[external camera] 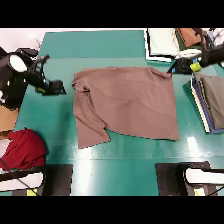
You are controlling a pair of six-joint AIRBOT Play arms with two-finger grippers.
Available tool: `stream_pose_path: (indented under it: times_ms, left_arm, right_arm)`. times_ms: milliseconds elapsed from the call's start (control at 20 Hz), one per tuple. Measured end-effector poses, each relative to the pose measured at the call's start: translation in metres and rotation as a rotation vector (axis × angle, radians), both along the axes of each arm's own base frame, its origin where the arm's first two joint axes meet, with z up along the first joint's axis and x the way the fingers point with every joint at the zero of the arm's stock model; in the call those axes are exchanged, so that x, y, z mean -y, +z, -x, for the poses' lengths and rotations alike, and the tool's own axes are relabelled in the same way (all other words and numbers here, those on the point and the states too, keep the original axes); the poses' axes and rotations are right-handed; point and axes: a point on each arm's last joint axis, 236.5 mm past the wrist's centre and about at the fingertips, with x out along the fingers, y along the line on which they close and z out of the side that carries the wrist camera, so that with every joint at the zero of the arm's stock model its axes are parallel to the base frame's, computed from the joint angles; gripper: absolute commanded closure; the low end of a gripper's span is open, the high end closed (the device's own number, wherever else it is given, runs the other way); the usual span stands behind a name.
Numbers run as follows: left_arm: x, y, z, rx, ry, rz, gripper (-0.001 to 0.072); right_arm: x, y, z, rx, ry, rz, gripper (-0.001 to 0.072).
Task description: Fold the shirts.
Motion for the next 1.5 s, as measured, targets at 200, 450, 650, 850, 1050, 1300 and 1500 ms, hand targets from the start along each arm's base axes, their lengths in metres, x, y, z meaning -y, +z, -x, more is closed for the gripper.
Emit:
stream_pose_path:
  times_ms: [200, 450, 650, 850, 1050, 1300, 1500]
  left_arm:
    - [0.008, -0.051, 0.046, -0.104, 0.019, 0.045, 0.0226]
    - [0.042, -0.075, 0.054, -0.07, 0.039, 0.164, 0.0227]
    - [0.07, -0.083, 0.057, -0.057, 0.011, 0.198, 0.0621]
    - [0.077, -0.072, 0.055, -0.033, -0.008, 0.202, 0.0686]
    - [0.079, -0.034, 0.045, 0.067, -0.039, 0.2, 0.0686]
    - [0.079, -0.004, 0.043, 0.146, -0.069, 0.196, 0.0686]
    - [0.079, 0.003, 0.044, 0.165, -0.088, 0.191, 0.0685]
  right_arm:
    - [-0.007, -0.006, 0.036, 0.005, -0.026, -0.045, 0.0331]
    - [-0.01, -0.003, 0.055, 0.048, -0.057, -0.058, 0.0331]
    - [-0.01, 0.005, 0.062, 0.082, -0.065, -0.055, 0.033]
    - [0.015, 0.009, 0.074, 0.076, -0.108, -0.021, 0.033]
    - [0.074, -0.031, 0.114, -0.098, -0.221, 0.1, 0.0143]
    - [0.105, -0.122, 0.192, -0.409, -0.379, 0.082, 0.0122]
    - [0.088, -0.178, 0.237, -0.605, -0.416, -0.008, 0.0196]
